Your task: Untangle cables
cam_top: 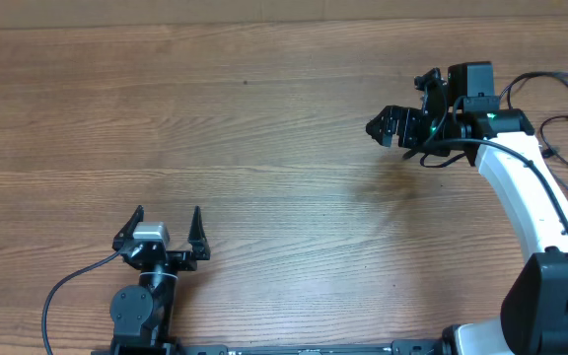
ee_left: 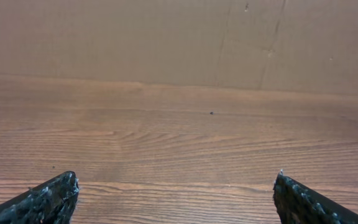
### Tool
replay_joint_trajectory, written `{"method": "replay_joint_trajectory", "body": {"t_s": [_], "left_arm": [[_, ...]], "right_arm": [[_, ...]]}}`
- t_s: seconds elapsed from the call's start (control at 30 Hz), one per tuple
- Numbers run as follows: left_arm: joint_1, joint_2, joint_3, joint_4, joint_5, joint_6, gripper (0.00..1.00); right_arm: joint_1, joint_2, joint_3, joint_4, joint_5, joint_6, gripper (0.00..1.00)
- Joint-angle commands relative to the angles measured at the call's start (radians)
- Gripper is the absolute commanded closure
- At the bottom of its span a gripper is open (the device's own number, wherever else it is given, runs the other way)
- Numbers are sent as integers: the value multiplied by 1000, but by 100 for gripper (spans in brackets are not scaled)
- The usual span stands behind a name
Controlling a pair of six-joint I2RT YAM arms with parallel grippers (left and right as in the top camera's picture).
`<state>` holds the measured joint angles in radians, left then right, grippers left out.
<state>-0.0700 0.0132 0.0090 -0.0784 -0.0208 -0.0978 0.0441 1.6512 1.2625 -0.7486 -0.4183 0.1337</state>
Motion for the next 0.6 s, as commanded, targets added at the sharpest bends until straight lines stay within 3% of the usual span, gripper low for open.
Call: {"method": "replay_joint_trajectory", "body": {"t_s": [0.0,0.43,0.57], "left_arm": [[5,-10,-4,2,-12,8,0],[5,-10,-4,2,-12,8,0],[5,-10,-4,2,-12,8,0]], "right_arm": [[0,0,10,6,-2,-5,0],[8,-35,10,18,14,-3,0],[12,-91,5,80,62,95,0]]}}
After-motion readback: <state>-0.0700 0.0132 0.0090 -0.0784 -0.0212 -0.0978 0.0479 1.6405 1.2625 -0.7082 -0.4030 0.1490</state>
